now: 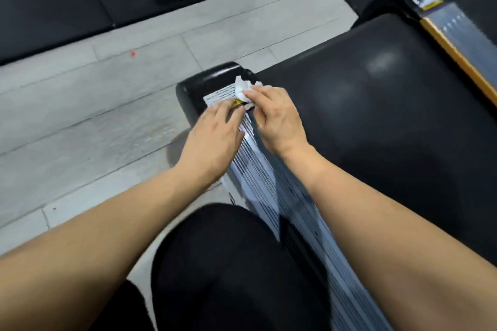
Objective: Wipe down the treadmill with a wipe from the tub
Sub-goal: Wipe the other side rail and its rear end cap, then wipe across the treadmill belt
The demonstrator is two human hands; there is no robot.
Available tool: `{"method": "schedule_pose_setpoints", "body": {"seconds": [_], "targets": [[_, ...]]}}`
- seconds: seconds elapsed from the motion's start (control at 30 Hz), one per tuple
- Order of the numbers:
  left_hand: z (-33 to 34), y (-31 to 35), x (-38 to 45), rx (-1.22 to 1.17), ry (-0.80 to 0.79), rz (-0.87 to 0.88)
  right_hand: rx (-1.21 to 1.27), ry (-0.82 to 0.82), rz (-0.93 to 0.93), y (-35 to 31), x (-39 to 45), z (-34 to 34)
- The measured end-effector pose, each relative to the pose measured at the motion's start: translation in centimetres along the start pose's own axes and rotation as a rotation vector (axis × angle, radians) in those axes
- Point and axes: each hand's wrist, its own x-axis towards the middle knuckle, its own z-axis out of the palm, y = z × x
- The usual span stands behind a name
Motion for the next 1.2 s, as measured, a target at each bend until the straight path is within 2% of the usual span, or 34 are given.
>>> {"method": "schedule_pose_setpoints", "body": {"seconds": [0.07,0.3,0.43,0.63,0.77,0.87,0.97,1.03,1.1,1.2], "targets": [[1.7,1.2,-1.2,0.002,0.055,0.020,-0.035,0.037,-0.002,0.3,0.0,0.3],[4.5,2.8,-2.8,0.081,0.080,-0.057,-0.070,0.083,0.035,0.1,-3.0,-1.6],[4.6,2.7,-2.9,0.082,0.051,-0.060,-0.086,0.023,0.015,2.1,-14.3,-7.3],[3.8,3.6,-2.8,0.111,-0.018,-0.024,-0.239,0.067,0.402,0.8,-33.0,-13.8],[3.8,6.9,-4.3,0.133,-0.085,0.209,-0.286,0.153,0.600,-1.1,-41.4,-15.9],[5.0,12.2,-6.8,0.090,-0.111,0.498,-0.357,0.222,0.737,-2.1,-46.7,-17.5],[7.2,18.6,-9.8,0.084,-0.130,0.780,-0.493,0.221,0.915,-2.5,-53.8,-20.6],[8.1,22.8,-11.5,0.073,-0.169,0.882,-0.555,0.247,1.025,-3.3,-59.0,-22.1],[8.7,26.9,-12.8,0.086,-0.177,0.973,-0.515,0.332,1.131,-4.4,-62.2,-22.7],[10.2,32.0,-15.0,0.061,-0.189,1.091,-0.391,0.369,1.120,-4.3,-62.1,-22.1]]}}
